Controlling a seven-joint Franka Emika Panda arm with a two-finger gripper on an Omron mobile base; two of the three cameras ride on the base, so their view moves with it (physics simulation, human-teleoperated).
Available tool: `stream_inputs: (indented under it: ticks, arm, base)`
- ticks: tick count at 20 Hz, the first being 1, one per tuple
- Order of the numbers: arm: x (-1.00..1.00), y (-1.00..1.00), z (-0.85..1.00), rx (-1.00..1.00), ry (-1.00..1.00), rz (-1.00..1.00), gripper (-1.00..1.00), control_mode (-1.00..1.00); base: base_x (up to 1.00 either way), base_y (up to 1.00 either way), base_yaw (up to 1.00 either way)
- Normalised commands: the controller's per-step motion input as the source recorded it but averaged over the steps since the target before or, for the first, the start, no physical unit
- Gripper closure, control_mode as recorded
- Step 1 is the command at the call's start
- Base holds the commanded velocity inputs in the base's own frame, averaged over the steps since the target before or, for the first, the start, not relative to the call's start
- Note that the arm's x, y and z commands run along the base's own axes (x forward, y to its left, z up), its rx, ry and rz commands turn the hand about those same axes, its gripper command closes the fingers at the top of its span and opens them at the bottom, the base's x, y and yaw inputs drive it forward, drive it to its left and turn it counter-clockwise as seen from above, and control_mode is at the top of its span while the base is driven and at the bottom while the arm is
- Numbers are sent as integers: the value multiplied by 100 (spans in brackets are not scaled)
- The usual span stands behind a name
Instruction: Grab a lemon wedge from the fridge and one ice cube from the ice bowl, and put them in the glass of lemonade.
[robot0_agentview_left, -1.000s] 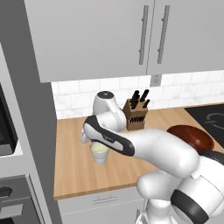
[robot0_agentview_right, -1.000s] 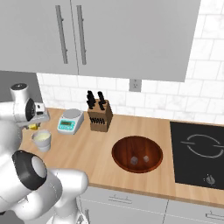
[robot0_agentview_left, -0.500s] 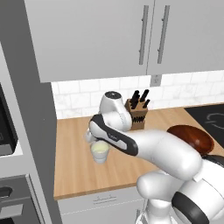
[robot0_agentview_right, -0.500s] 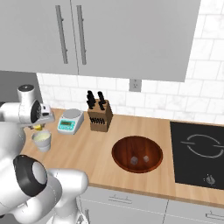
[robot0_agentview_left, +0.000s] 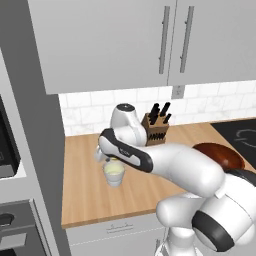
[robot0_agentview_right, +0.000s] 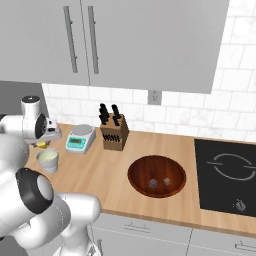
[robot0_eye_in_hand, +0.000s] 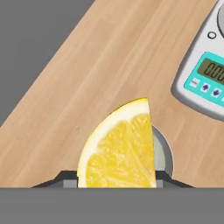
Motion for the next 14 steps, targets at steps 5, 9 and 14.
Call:
stream_inputs:
  ticks: [5, 9, 14]
  arm:
    - [0, -6, 0, 2, 0, 0, 100, -100]
    - [10, 7, -9, 0, 0, 0, 100, -100]
    - [0, 0, -3, 0, 0, 0, 100, -100]
  base:
    - [0, 0, 0]
    - [0, 0, 0]
    - [0, 0, 0]
